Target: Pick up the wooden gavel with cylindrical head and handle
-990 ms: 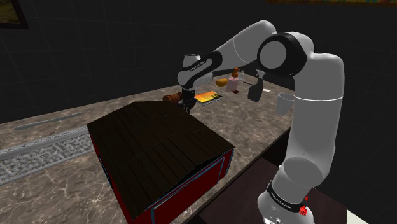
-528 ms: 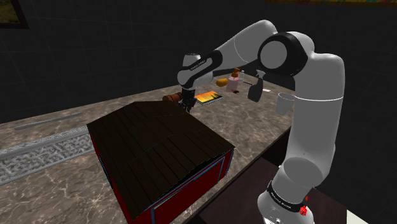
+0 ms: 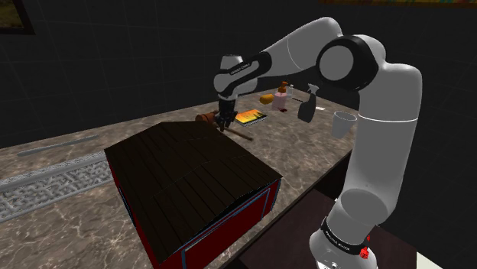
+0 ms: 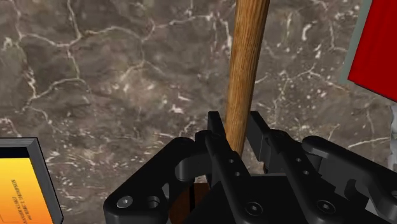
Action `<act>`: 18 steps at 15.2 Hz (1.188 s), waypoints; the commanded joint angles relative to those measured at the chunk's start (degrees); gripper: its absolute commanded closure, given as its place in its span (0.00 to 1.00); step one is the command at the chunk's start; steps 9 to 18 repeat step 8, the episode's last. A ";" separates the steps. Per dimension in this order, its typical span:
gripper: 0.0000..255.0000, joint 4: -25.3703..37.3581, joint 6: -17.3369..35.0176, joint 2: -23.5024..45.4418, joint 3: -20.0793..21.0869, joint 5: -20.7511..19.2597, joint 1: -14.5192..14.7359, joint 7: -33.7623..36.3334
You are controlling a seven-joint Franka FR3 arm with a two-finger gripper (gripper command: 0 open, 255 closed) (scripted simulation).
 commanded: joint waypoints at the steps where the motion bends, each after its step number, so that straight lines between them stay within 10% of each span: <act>1: 1.00 0.81 -1.41 -0.70 -0.01 -0.09 0.05 0.13; 18: 1.00 2.78 -4.94 -2.26 -0.06 -0.28 0.08 0.29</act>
